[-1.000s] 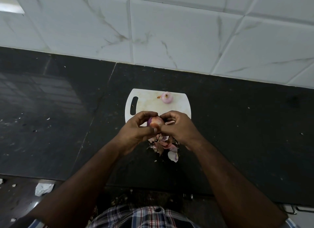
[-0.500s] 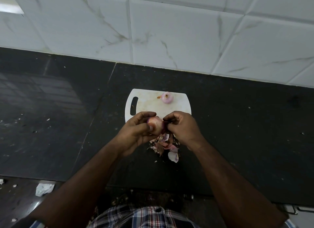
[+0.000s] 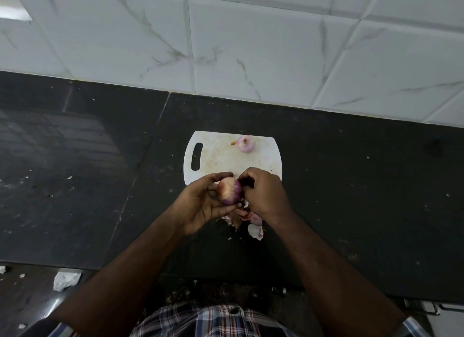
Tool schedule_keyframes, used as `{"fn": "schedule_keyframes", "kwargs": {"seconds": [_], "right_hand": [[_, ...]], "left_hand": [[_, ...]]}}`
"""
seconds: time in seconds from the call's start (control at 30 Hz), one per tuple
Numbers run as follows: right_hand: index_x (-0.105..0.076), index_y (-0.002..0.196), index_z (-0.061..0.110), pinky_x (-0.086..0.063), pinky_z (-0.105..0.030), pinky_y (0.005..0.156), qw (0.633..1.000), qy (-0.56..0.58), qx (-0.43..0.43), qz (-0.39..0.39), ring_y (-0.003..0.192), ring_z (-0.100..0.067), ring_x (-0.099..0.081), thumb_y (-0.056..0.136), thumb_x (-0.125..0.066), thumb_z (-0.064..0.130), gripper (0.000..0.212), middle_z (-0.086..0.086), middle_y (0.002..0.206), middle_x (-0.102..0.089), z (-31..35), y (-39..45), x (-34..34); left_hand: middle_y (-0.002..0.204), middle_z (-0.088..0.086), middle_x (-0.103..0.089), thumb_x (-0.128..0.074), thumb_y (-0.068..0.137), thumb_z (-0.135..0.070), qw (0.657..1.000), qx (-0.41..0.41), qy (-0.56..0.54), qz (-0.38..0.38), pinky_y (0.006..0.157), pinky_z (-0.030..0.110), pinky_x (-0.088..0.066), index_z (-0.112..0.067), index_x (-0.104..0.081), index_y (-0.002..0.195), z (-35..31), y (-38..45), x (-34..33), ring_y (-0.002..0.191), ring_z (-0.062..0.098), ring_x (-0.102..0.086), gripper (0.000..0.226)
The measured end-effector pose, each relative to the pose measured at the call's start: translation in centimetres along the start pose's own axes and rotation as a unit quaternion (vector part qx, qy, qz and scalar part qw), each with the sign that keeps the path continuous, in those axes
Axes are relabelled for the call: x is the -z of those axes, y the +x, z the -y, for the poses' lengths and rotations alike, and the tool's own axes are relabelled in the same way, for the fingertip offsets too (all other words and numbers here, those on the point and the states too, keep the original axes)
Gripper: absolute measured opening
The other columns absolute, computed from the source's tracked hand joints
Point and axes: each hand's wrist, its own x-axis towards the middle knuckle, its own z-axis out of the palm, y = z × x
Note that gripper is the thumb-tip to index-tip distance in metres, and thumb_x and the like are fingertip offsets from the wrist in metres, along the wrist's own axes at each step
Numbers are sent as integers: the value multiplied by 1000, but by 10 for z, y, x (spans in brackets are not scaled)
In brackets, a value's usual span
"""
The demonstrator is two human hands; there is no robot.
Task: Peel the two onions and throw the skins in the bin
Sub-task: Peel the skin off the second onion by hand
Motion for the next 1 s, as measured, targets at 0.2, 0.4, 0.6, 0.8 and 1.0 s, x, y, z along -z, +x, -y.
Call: {"fn": "schedule_keyframes", "kwargs": {"seconds": [0.2,0.4,0.6,0.8,1.0], "right_hand": [[-72,106,13,-55,-36,85,998,-60,-24,9,98,-21,-68,87,-61,5,23,-5,103,-74,-10,6,-3],[-76,108,25,-55,-24,84,997,26,-66,37,98,-6,-68,84,-65,11,30,11,106,-74,-17,5,16],[-69,119,26,-59,-42,89,977,194,-54,69,101,-7,-70,83,-74,41,40,10,108,-73,1,5,14],[-72,116,24,-59,-43,89,980,183,-29,70,95,-7,-71,77,-83,34,42,9,104,-74,5,-2,6],[-71,117,16,-60,-43,89,968,233,-20,89,99,-12,-72,89,-73,12,28,1,107,-75,1,-4,10]], "left_hand": [[130,25,-63,-41,82,-16,999,10,-39,37,74,41,-62,-3,-62,129,-4,-1,7,99,37,-68,52],[115,17,-68,-39,91,-6,999,-35,-19,5,85,47,-60,-10,-64,129,-11,2,18,100,37,-69,46],[134,18,-63,-52,82,-1,998,-63,28,1,85,46,-59,-7,-57,135,-10,5,14,108,35,-66,54],[138,17,-59,-49,86,15,994,-98,48,21,80,40,-60,-1,-54,135,-7,7,10,105,28,-70,52],[135,16,-62,-56,74,9,992,-113,63,10,81,40,-59,-5,-60,128,-6,8,14,115,27,-65,57]]}}
